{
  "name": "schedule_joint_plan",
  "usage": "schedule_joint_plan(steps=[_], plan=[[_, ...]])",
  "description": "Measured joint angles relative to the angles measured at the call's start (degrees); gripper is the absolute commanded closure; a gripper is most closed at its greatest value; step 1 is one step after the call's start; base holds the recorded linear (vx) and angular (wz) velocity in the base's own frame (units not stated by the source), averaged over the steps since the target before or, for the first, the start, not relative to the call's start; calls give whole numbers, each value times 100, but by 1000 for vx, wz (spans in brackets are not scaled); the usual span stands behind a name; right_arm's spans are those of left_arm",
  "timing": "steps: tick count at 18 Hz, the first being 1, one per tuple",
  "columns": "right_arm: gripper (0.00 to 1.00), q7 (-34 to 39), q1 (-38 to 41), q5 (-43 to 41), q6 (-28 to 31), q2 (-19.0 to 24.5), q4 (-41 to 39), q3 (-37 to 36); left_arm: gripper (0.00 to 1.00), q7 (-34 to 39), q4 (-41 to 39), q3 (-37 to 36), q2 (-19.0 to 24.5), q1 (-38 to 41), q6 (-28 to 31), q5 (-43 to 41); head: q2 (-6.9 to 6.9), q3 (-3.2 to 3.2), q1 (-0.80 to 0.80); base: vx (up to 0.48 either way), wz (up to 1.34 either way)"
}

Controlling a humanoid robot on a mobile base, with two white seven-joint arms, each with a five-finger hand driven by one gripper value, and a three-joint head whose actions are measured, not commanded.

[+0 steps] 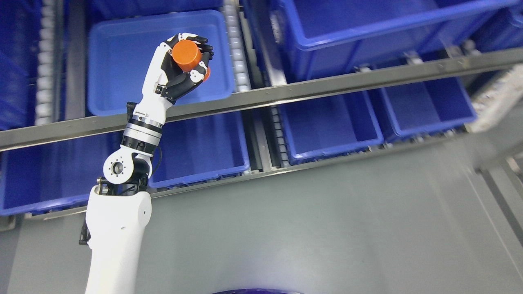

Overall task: Grab orange capacitor from left shelf to right desk
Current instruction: 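Hold the capacitor in the left hand while turning toward the steel table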

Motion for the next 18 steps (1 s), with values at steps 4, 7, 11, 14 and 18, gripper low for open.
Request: schedule_joint_plan(steps=[4, 7, 11, 14, 18], plan=[[0, -17, 1, 0, 21, 0, 0, 0, 98, 0, -67, -28, -2, 42, 32, 0, 0, 0, 0, -150, -693], [0, -37, 2, 0, 23, 0, 0, 0, 98, -4, -99, -41, -3, 63, 41, 3, 0, 0, 0, -115, -841], [0, -39, 2, 0, 27, 0, 0, 0, 98, -6, -131, -53, -5, 79, 42, 5, 0, 0, 0, -31, -815], [0, -56, 1, 0, 27, 0, 0, 0, 98, -6, -145, -55, -6, 86, 42, 5, 0, 0, 0, 66, -546], [0, -59, 0, 0, 32, 0, 0, 0, 98, -6, -161, -63, -6, 90, 42, 6, 1, 0, 0, 96, -414]])
